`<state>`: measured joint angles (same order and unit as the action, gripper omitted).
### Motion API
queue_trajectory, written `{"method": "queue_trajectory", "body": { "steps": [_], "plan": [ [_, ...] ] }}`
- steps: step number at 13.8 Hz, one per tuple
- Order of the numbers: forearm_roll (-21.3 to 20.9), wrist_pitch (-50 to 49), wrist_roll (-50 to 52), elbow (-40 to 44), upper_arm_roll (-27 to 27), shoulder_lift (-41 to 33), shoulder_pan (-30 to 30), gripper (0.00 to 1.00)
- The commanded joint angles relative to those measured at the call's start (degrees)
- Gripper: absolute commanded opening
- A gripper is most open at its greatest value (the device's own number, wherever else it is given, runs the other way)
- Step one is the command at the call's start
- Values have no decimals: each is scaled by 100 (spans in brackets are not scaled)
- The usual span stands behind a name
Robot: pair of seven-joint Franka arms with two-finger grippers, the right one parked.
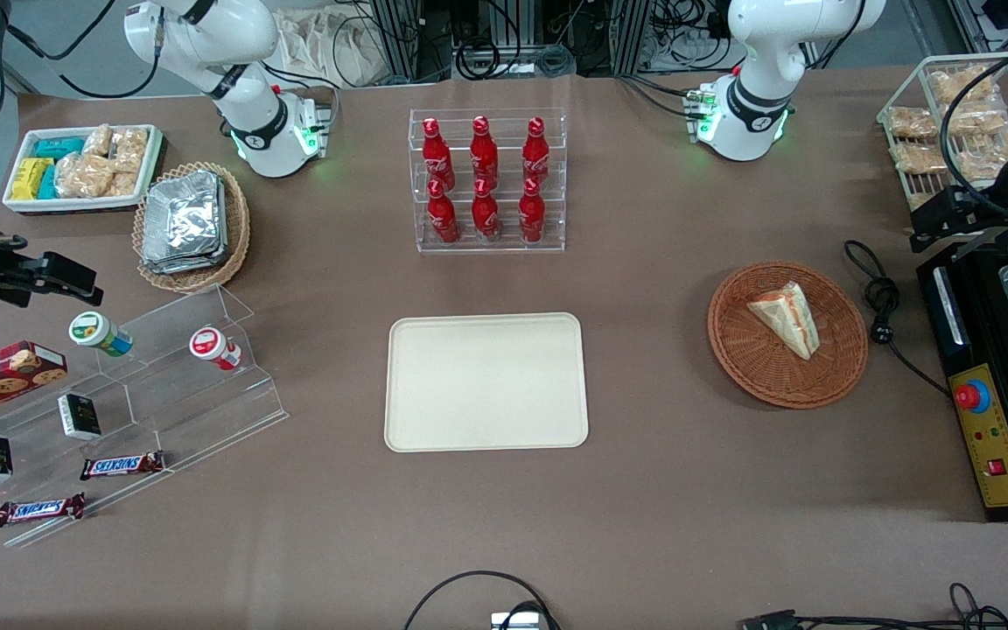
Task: Place sandwich from basket to tray
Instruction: 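Move the left gripper over the sandwich in the wicker basket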
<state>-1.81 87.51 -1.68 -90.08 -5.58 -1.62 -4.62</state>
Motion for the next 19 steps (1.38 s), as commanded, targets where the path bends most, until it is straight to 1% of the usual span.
{"method": "queue_trajectory", "body": {
  "steps": [1,4,5,7,9,13,18,19],
  "plan": [
    [-73,-155,19,78,13,56,84,100],
    [-100,-156,28,60,22,135,66,100],
    [-39,-156,62,60,40,240,31,100],
    [-21,19,657,-210,48,329,22,100],
    [-21,623,1264,-902,57,93,13,100],
    [-30,1889,2117,-2336,57,-330,13,100],
    [-38,3041,2742,-3699,57,-742,13,100],
    [-38,3165,2848,-3867,57,-778,5,100]
  ]
}}
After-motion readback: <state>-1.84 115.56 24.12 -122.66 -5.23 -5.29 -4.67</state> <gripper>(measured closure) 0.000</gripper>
